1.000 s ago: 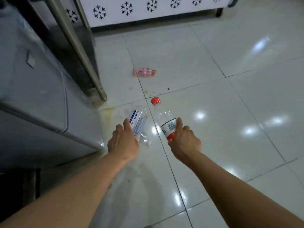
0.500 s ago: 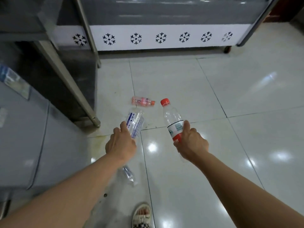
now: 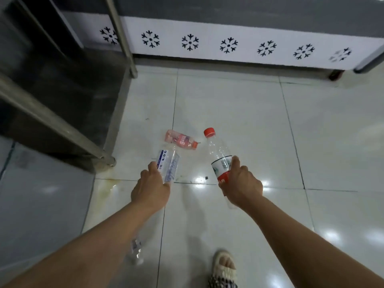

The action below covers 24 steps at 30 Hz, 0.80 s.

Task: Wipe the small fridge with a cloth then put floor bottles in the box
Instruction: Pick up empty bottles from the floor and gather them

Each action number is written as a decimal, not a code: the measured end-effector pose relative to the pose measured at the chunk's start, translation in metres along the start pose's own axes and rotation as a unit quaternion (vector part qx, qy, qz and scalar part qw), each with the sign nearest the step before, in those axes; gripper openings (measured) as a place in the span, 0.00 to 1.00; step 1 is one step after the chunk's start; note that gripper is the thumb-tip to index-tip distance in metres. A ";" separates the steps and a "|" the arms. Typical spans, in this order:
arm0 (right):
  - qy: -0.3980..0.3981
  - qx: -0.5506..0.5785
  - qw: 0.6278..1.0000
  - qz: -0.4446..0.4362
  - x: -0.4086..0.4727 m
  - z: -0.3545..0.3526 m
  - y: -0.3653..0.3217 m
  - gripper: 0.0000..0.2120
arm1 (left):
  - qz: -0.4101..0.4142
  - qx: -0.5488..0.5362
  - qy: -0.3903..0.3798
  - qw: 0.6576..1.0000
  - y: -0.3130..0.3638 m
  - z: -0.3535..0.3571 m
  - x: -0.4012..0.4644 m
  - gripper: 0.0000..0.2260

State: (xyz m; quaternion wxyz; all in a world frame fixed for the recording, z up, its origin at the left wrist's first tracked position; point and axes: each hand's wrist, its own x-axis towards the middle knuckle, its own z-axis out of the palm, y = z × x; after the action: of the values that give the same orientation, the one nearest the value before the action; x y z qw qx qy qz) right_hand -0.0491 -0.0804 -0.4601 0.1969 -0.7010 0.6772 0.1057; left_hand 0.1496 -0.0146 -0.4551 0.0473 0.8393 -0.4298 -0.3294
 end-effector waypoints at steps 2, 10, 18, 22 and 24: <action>-0.007 -0.009 1.000 -0.023 0.033 -0.008 0.008 0.36 | -0.034 -0.027 0.010 0.999 0.018 0.007 0.018 0.27; -0.058 -0.042 0.993 -0.092 0.126 -0.015 0.008 0.35 | -0.112 -0.111 0.021 0.987 0.060 0.035 0.073 0.26; -0.099 -0.065 0.985 -0.125 0.247 0.011 -0.036 0.34 | -0.208 -0.186 0.005 0.960 0.052 0.061 0.179 0.26; -0.114 -0.083 0.980 -0.140 0.307 0.044 -0.052 0.34 | -0.241 -0.214 0.004 0.947 0.040 0.091 0.228 0.28; -0.118 -0.099 0.977 -0.149 0.335 0.063 -0.058 0.33 | -0.256 -0.223 0.010 0.941 0.037 0.109 0.251 0.28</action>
State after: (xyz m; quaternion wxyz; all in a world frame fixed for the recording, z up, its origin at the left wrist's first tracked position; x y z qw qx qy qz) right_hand 0.0362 -0.3579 -0.6479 0.2190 -0.7926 0.5234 0.2235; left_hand 0.1631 -0.2044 -0.6547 0.1514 0.8921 -0.1161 -0.4095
